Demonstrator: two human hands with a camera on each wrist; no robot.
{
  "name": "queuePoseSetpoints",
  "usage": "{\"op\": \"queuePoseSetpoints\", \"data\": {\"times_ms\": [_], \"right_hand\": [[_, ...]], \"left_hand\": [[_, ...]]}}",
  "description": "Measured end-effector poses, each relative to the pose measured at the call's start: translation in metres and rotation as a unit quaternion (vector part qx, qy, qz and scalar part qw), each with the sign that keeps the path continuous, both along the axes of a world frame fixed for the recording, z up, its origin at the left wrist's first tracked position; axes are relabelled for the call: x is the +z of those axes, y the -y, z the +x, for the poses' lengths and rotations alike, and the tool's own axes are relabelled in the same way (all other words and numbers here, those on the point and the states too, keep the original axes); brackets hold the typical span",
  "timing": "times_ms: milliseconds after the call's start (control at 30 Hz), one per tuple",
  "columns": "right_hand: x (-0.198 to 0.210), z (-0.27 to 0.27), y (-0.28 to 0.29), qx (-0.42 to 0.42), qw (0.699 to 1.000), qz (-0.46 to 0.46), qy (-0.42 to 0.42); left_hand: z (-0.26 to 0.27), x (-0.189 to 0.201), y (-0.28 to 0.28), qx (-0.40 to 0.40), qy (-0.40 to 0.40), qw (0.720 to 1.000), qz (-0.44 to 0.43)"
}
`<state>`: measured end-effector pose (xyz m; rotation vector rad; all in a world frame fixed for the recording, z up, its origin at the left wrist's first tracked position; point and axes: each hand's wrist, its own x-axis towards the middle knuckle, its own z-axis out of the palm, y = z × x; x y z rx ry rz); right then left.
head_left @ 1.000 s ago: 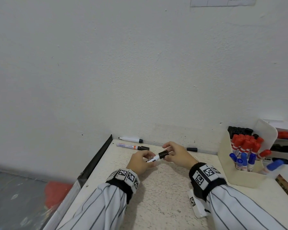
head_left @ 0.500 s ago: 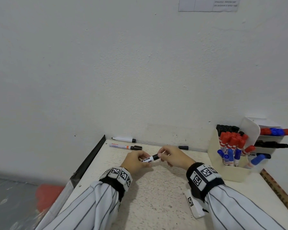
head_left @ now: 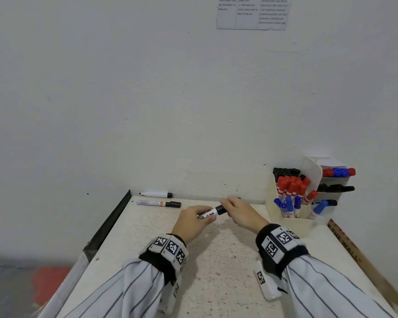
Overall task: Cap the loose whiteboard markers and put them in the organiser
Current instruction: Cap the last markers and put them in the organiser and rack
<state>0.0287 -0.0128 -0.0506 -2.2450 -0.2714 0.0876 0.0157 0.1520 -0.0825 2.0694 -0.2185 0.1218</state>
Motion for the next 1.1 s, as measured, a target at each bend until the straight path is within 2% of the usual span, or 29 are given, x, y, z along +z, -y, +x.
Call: {"op": "queuePoseSetpoints", "data": {"times_ms": [100, 200, 333, 467, 600, 733, 833, 1000, 1100], "right_hand": [[-0.001, -0.009, 0.010, 0.013, 0.999, 0.036, -0.022], [0.000, -0.019, 0.017, 0.008, 1.000, 0.012, 0.005], [-0.002, -0.029, 0.020, -0.013, 0.997, 0.068, 0.015], [-0.004, -0.033, 0.028, -0.024, 0.999, 0.021, 0.028], [-0.001, -0.036, 0.030, -0.040, 0.999, 0.005, -0.007], [0.003, -0.041, 0.026, -0.033, 0.996, 0.075, -0.042], [0.002, -0.044, 0.020, -0.035, 0.995, 0.080, -0.043], [-0.004, -0.045, 0.014, -0.078, 0.992, 0.082, -0.047], [-0.004, -0.045, 0.014, -0.074, 0.987, 0.132, -0.044]], "left_hand": [[-0.005, 0.001, 0.006, -0.011, -0.019, 1.000, 0.023], [-0.012, -0.002, 0.013, -0.022, -0.035, 0.998, 0.047], [-0.022, -0.002, 0.020, -0.018, -0.026, 0.999, 0.044], [-0.031, 0.003, 0.024, -0.028, -0.016, 0.998, 0.050], [-0.038, 0.007, 0.028, -0.020, 0.003, 0.999, 0.049], [-0.045, 0.010, 0.031, -0.005, 0.020, 0.999, 0.049], [-0.048, 0.012, 0.032, -0.008, 0.018, 0.998, 0.057], [-0.056, 0.018, 0.035, -0.007, 0.036, 0.988, 0.150], [-0.057, 0.019, 0.034, -0.012, 0.046, 0.988, 0.144]]}}
